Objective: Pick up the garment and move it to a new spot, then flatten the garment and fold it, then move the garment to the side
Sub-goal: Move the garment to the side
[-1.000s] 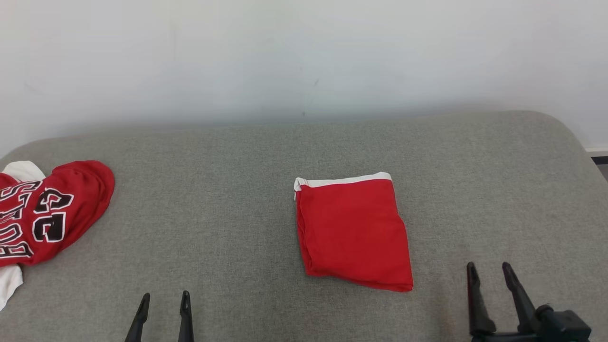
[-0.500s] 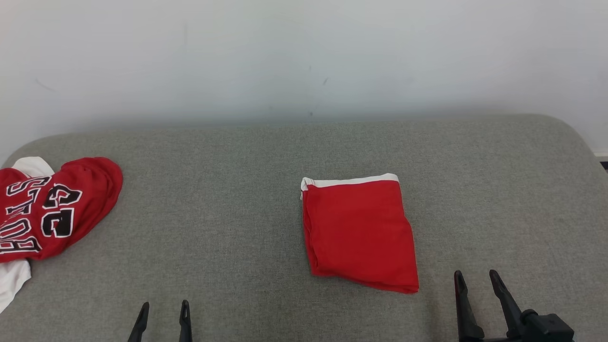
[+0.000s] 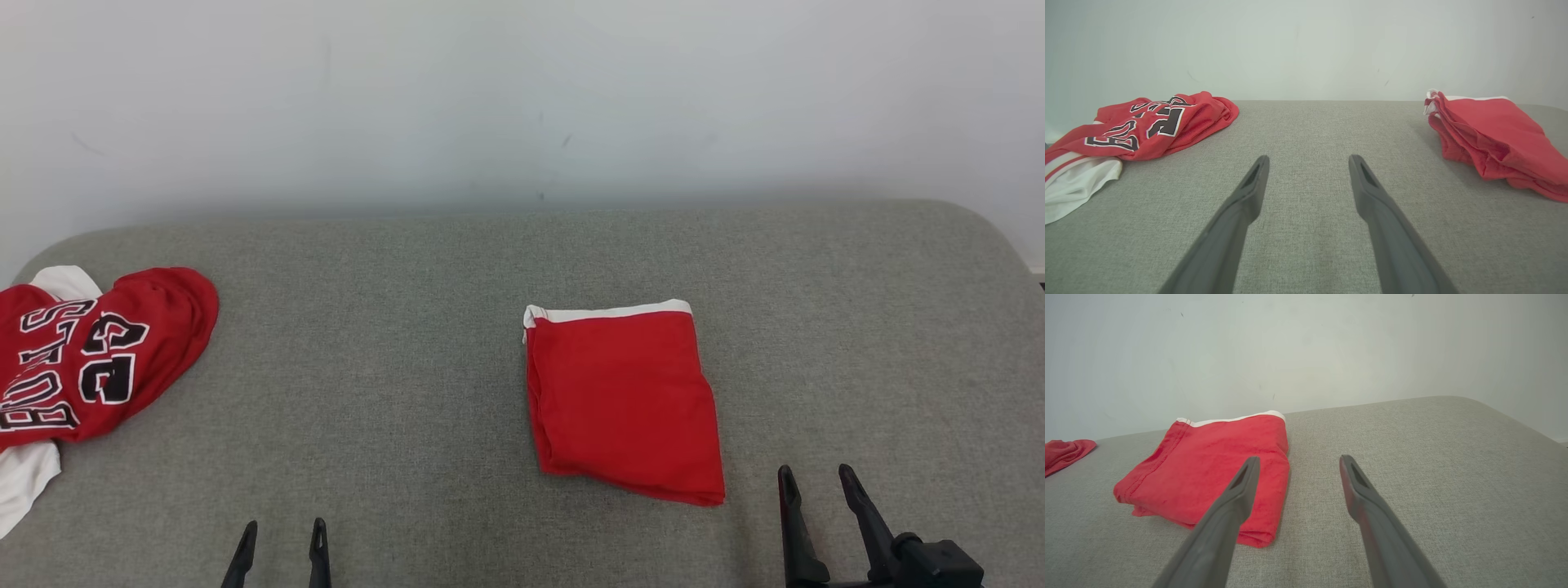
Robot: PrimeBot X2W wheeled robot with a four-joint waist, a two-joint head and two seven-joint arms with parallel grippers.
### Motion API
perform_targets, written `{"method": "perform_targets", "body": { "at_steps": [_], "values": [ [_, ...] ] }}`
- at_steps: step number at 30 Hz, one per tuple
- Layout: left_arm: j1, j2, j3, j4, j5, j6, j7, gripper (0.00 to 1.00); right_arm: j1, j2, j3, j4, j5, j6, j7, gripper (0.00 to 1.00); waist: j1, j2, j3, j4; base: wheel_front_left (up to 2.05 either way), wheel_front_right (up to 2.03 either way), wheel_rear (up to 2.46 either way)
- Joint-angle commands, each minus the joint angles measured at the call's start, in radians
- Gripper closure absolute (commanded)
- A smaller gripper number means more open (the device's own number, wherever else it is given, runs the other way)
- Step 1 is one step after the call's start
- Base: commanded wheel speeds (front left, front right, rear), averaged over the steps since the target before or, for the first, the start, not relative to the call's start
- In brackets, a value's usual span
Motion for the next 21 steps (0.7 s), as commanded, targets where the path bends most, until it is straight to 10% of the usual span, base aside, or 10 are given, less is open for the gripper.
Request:
{"method": "perform_targets", "body": {
  "at_steps": [1, 21],
  "values": [
    [0.015, 0.0, 0.002, -0.002, 0.009, -0.002, -0.003, 0.0, -0.007, 0.003, 0.001, 0.0, -0.007, -0.002, -0.001, 0.0, 0.0, 0.0001, 0.0, 0.0, 0.0, 0.0, 0.0],
    [0.011, 0.0, 0.008, 0.002, 0.001, -0.001, -0.003, 0.0, -0.043, 0.006, 0.002, 0.046, -0.017, -0.002, -0.001, 0.0, 0.0, 0.0001, 0.001, 0.005, 0.0, 0.0, 0.0]
  ]
}}
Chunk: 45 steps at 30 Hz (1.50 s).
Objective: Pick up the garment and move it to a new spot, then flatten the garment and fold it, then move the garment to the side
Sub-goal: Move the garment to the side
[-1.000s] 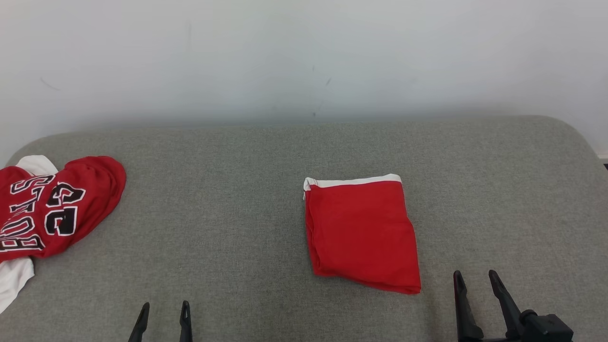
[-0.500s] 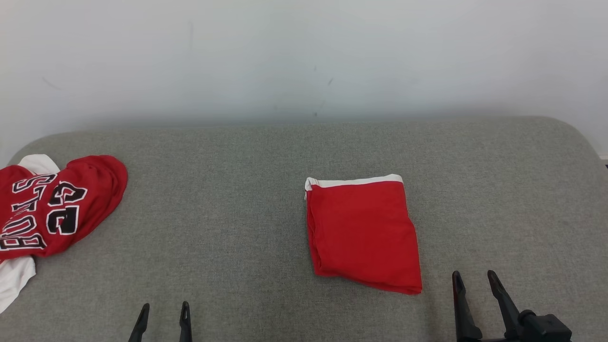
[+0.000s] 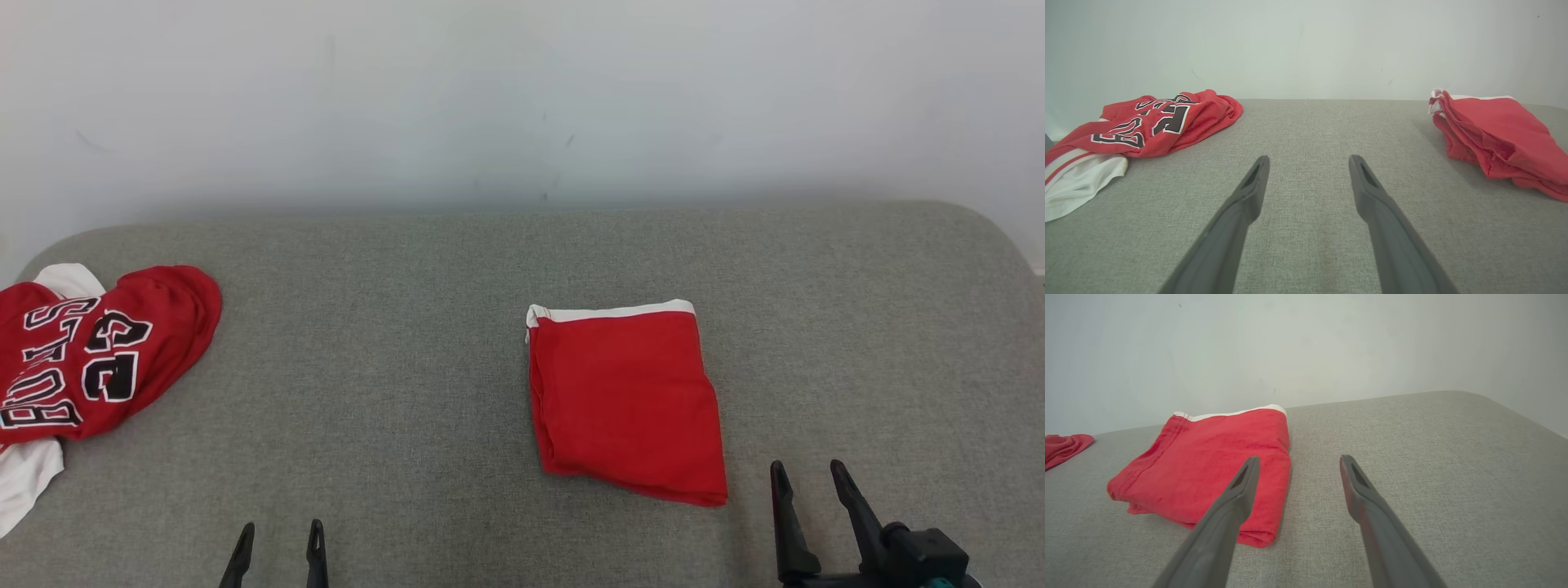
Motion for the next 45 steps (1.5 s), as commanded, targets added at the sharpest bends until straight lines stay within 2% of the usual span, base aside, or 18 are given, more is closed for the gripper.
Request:
{"method": "perform_targets", "body": {
  "at_steps": [1, 13, 21, 27, 34, 35, 36, 38, 45],
  "values": [
    [0.009, 0.0, 0.001, 0.001, 0.0, -0.001, -0.003, 0.0, -0.022, 0.002, 0.003, 0.014, -0.01, -0.002, -0.001, 0.0, 0.0, 0.0, 0.001, 0.0, 0.0, 0.0, 0.0],
    [-0.026, 0.0, -0.015, 0.008, 0.0, -0.012, -0.003, 0.0, -0.265, -0.047, 0.066, 0.274, -0.013, -0.002, -0.001, 0.0, 0.0, 0.0, 0.041, 0.025, 0.0, 0.0, 0.0],
    [-0.056, 0.0, -0.032, 0.015, -0.005, -0.013, -0.003, 0.0, -0.51, -0.088, 0.12, 0.601, 0.017, -0.002, 0.009, 0.0, 0.0, 0.0, 0.091, 0.065, 0.0, 0.0, 0.0],
    [-0.075, 0.0, -0.04, 0.015, -0.009, -0.011, -0.003, 0.0, -0.614, -0.083, 0.151, 0.782, 0.056, -0.002, 0.032, 0.0, 0.0, 0.0, 0.119, 0.081, 0.0, 0.0, 0.0],
    [-0.096, 0.0, -0.044, 0.018, -0.01, -0.01, -0.003, 0.0, -0.673, -0.064, 0.214, 0.906, 0.108, -0.002, 0.071, 0.0, 0.0, 0.0, 0.14, 0.086, 0.0, 0.0, 0.0],
    [-0.098, 0.0, -0.044, 0.018, -0.01, -0.01, -0.003, 0.0, -0.679, -0.06, 0.224, 0.915, 0.119, -0.002, 0.077, 0.14, 0.0, 0.0, 0.142, 0.085, 0.0, 0.0, 0.0],
    [-0.101, 0.0, -0.044, 0.019, -0.01, -0.009, -0.003, 0.0, -0.684, -0.058, 0.234, 0.921, 0.13, -0.002, 0.079, 0.63, 0.0, 0.0, 0.143, 0.084, 0.0, 0.0, 0.0],
    [-0.105, 0.0, -0.043, 0.019, -0.009, -0.011, -0.003, 0.0, -0.694, -0.058, 0.255, 0.925, 0.145, -0.002, 0.076, 1.0, 0.0, 0.0, 0.144, 0.082, 0.0, 0.0, 0.0],
    [-0.116, 0.0, -0.041, 0.008, -0.012, -0.008, -0.003, 0.0, -0.775, -0.129, 0.317, 0.912, 0.183, -0.002, 0.049, 1.0, 0.0, 0.0, 0.167, 0.065, 0.0, 0.0, 0.0]
  ]
}}
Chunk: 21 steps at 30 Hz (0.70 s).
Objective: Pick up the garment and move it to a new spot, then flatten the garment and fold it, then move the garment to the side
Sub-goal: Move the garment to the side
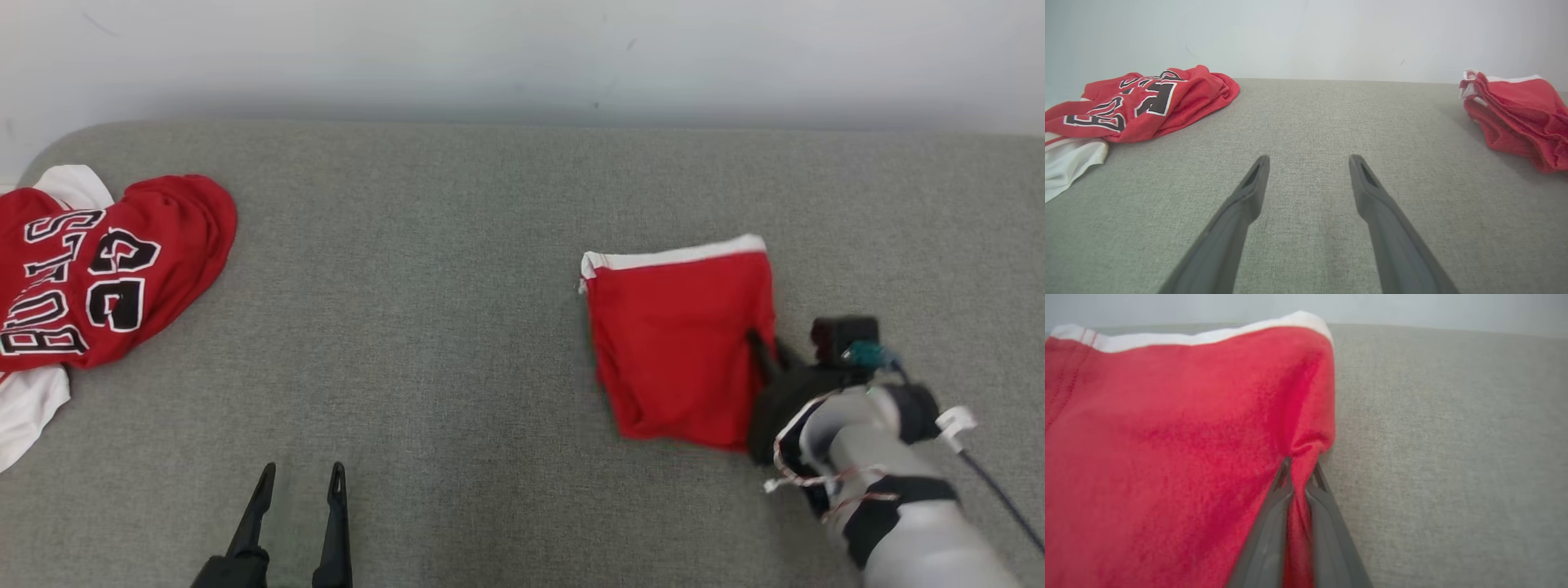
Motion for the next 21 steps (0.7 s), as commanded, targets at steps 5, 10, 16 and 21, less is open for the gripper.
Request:
{"method": "perform_targets", "body": {
  "at_steps": [5, 10, 16, 21],
  "values": [
    [-0.041, 0.0, -0.013, -0.027, -0.02, 0.008, -0.003, 0.0, -0.113, -0.104, 0.054, -0.01, -0.001, -0.002, -0.006, 1.0, -0.0001, -0.0001, 0.055, -0.021, 0.0, 0.0, 0.0],
    [-0.081, 0.0, -0.029, -0.079, -0.037, 0.015, -0.003, 0.0, -0.231, -0.194, 0.123, -0.012, -0.033, -0.002, 0.037, 1.0, -0.0001, -0.0001, 0.13, -0.052, 0.0, 0.0, 0.0],
    [-0.141, 0.0, -0.061, -0.137, -0.045, 0.021, -0.003, 0.0, -0.334, -0.301, 0.181, -0.005, -0.056, -0.002, 0.088, 1.0, -0.0001, -0.0001, 0.207, -0.064, 0.0, 0.0, 0.0],
    [-0.188, 0.0, -0.079, -0.174, -0.032, 0.018, -0.003, 0.0, -0.41, -0.399, 0.239, -0.007, -0.059, -0.002, 0.132, 1.0, -0.0001, -0.0001, 0.267, -0.067, 0.0, 0.0, 0.0]
  ]
}}
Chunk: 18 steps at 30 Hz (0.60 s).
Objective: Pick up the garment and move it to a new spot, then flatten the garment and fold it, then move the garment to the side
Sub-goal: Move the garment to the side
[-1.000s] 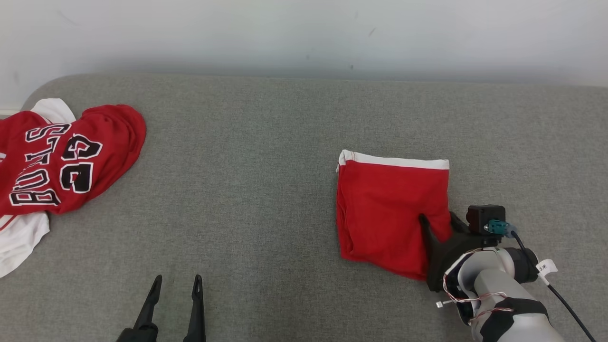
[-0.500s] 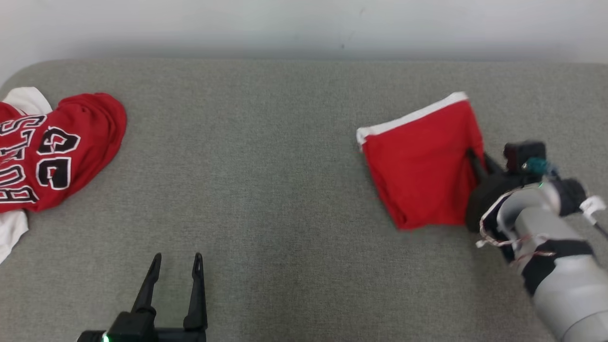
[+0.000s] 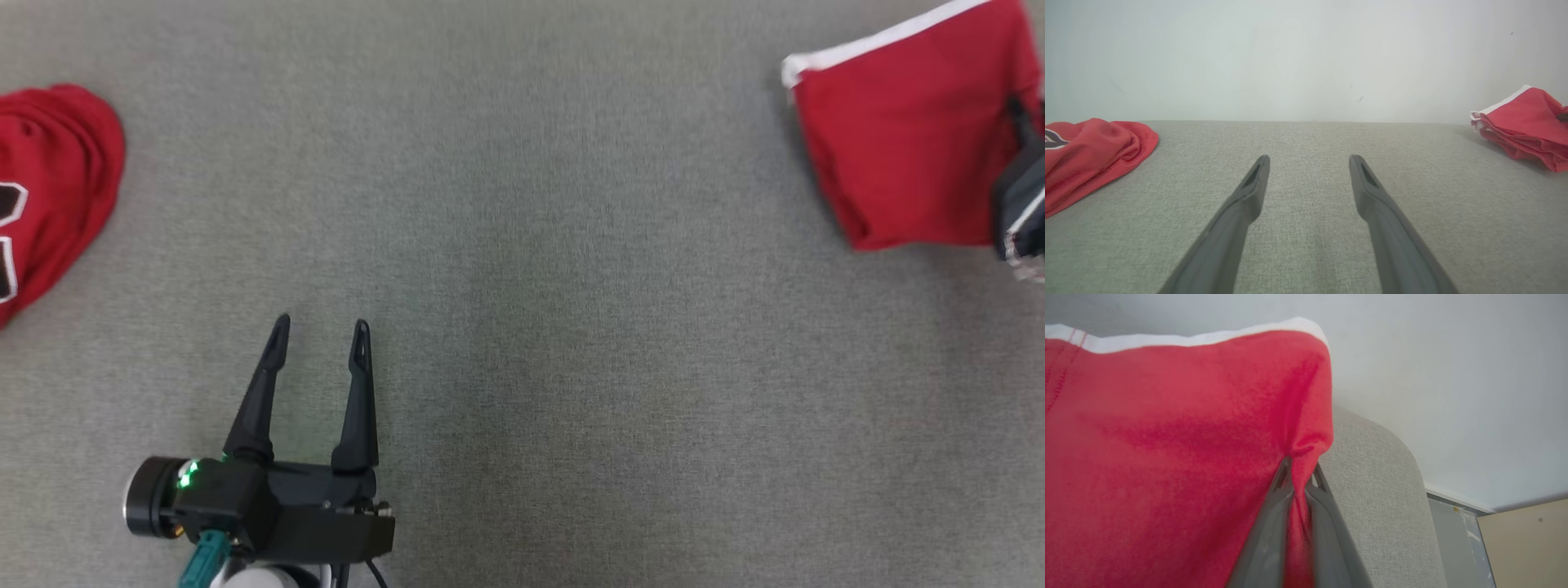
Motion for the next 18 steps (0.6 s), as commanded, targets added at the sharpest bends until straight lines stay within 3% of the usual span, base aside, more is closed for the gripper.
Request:
{"method": "perform_targets", "body": {
  "at_steps": [1, 9, 18],
  "values": [
    [-0.016, 0.0, 0.002, -0.008, 0.004, -0.001, -0.003, 0.0, -0.018, -0.015, 0.01, -0.004, -0.003, -0.002, 0.005, 1.0, -0.0003, -0.0002, 0.056, -0.012, 0.0, 0.0, 0.0],
    [-0.046, 0.0, 0.021, -0.067, 0.02, -0.002, -0.003, 0.0, -0.09, -0.149, 0.084, -0.016, 0.013, -0.002, 0.038, 1.0, -0.0003, -0.0002, 0.119, -0.002, 0.0, 0.0, 0.0],
    [-0.046, 0.0, 0.037, -0.125, 0.034, 0.001, -0.003, 0.0, -0.145, -0.228, 0.142, -0.024, 0.038, -0.002, 0.076, 1.0, -0.0003, -0.0002, 0.146, -0.017, 0.0, 0.0, 0.0]
  ]
}}
